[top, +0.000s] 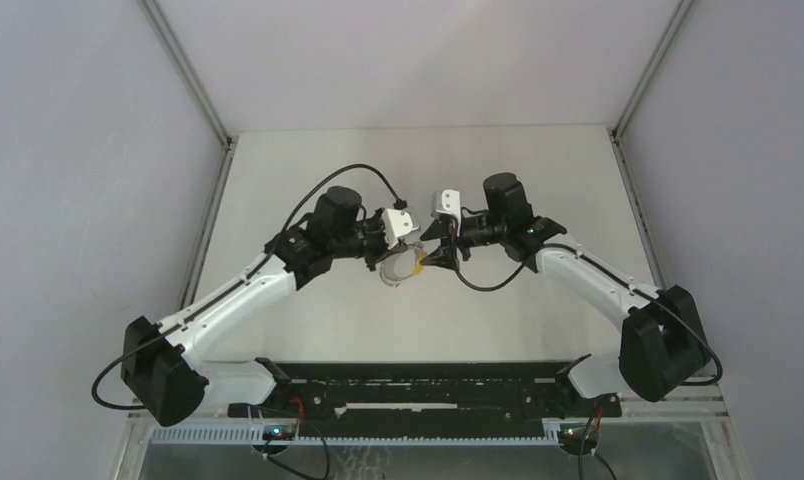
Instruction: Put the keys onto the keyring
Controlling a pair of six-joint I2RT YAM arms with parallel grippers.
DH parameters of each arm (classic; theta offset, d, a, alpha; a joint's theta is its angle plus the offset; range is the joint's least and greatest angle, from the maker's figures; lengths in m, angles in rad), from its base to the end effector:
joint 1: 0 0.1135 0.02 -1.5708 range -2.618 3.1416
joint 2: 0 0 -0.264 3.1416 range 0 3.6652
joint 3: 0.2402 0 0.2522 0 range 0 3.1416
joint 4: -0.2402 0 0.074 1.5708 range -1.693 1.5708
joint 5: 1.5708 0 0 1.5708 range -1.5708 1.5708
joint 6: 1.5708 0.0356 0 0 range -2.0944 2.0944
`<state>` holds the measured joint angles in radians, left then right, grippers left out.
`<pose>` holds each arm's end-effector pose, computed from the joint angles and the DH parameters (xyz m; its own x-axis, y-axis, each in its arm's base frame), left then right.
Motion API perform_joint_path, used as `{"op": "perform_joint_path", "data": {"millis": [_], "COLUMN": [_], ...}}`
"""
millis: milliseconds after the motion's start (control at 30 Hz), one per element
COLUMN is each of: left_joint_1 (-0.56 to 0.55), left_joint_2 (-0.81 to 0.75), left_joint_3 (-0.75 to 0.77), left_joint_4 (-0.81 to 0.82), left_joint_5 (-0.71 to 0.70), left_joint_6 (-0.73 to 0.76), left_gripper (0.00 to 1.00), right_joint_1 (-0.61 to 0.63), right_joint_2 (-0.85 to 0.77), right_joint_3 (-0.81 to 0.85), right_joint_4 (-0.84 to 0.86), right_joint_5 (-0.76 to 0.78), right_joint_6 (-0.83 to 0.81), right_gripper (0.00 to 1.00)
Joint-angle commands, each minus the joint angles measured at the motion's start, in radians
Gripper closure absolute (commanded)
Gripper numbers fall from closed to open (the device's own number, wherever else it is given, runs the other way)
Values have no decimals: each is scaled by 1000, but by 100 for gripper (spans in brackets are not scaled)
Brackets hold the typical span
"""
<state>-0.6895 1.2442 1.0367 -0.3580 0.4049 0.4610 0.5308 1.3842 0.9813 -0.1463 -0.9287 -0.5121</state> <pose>0.2052 -0.1873 0.3146 0.0040 0.5266 -0.8501 0.9374 0.2940 0.1865 0.2453 0.1771 0.2823 0.0448 -0.3140 -0.9484 -0.9984 0.0193 -0.0535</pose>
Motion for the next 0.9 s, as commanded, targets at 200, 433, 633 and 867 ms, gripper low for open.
{"op": "perform_joint_path", "data": {"millis": [200, 433, 633, 867], "left_joint_1": [-22, -24, -20, 28], "left_joint_2": [-37, -90, -179, -316], "left_joint_3": [75, 27, -98, -350], "left_joint_4": [22, 72, 226, 568], "left_joint_5": [68, 57, -3, -92], "left_joint_6": [33, 12, -106, -438], "left_gripper": [100, 92, 65, 46], "right_joint_1": [31, 39, 61, 160], "right_joint_2": [56, 46, -16, -90], "right_joint_3": [72, 72, 73, 60], "right_joint_4": [40, -9, -95, -153], "right_joint_5": [-49, -19, 62, 387], "right_joint_6": [-49, -75, -139, -248], "right_gripper": [56, 85, 100, 100]}}
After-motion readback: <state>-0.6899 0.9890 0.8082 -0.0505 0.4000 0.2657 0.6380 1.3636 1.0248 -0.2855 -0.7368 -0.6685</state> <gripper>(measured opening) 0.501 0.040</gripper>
